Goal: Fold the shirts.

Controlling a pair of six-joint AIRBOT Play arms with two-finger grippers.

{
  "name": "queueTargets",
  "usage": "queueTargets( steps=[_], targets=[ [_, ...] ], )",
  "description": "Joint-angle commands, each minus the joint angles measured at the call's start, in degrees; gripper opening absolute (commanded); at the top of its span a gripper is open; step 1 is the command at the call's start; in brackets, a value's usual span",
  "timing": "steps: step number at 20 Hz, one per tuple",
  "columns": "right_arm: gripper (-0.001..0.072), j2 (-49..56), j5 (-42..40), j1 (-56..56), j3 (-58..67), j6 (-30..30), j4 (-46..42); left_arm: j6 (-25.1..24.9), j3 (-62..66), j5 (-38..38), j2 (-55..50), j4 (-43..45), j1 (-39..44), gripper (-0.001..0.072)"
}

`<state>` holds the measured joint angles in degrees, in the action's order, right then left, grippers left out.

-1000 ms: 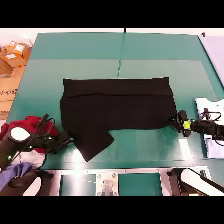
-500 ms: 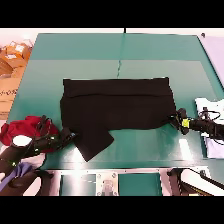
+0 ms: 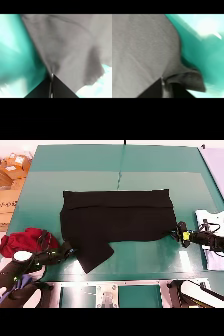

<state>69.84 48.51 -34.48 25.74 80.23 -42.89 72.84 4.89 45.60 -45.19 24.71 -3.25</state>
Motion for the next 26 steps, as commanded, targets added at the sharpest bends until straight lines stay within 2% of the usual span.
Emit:
queueTargets(
  steps=[1, 3, 8, 10, 13, 16, 18, 21, 26],
  targets=[
    [0.0022, -0.11, 6.05, 0.0, 1.55, -2.93, -2.51, -2.86, 0.33, 6.82, 0.09, -2.62, -0.02, 0.0025],
    [0.0022, -0.17, 10.95, 0.0, 4.74, -2.62, -6.12, -2.1, 2.89, 10.51, 0.26, 1.01, -0.04, 0.0025],
    [0.0022, -5.77, 19.3, 0.0, 9.9, 4.63, -15.43, 8.33, 20.74, 23.37, 2.05, 22.23, -0.09, 0.0024],
    [0.0022, -10.16, 21.14, 0.0, 10.8, 7.61, -18.97, 11.26, 28.92, 25.29, 5.25, 26.27, -0.09, 0.0024],
    [0.0022, -15.04, 24.04, 0.13, 15.17, 7.85, -17.44, 11.82, 39.93, 27.45, 5.29, 26.23, -0.07, 0.0024],
    [0.0022, -15.32, 24.11, 1.84, 20.33, 7.82, -15.08, 10.56, 43.78, 25.18, 1.6, 25.73, -0.07, 0.0024],
    [0.0022, -13.07, 21.31, 4.61, 23.43, 7.82, -13.35, 7.76, 44.57, 21.79, -3.21, 22.73, -0.09, 0.0024],
    [0.0022, -5.99, 15.74, 7.82, 28.89, 7.85, -9.99, 5.35, 49.77, 16.59, -13.38, 20.9, -0.07, 0.0024],
    [0.0023, 13.55, 10.62, 12.63, 40.63, 7.78, -5.44, 1.62, 65.26, 12.44, -35.1, 16.13, 0.52, 0.0025]
  ],
)
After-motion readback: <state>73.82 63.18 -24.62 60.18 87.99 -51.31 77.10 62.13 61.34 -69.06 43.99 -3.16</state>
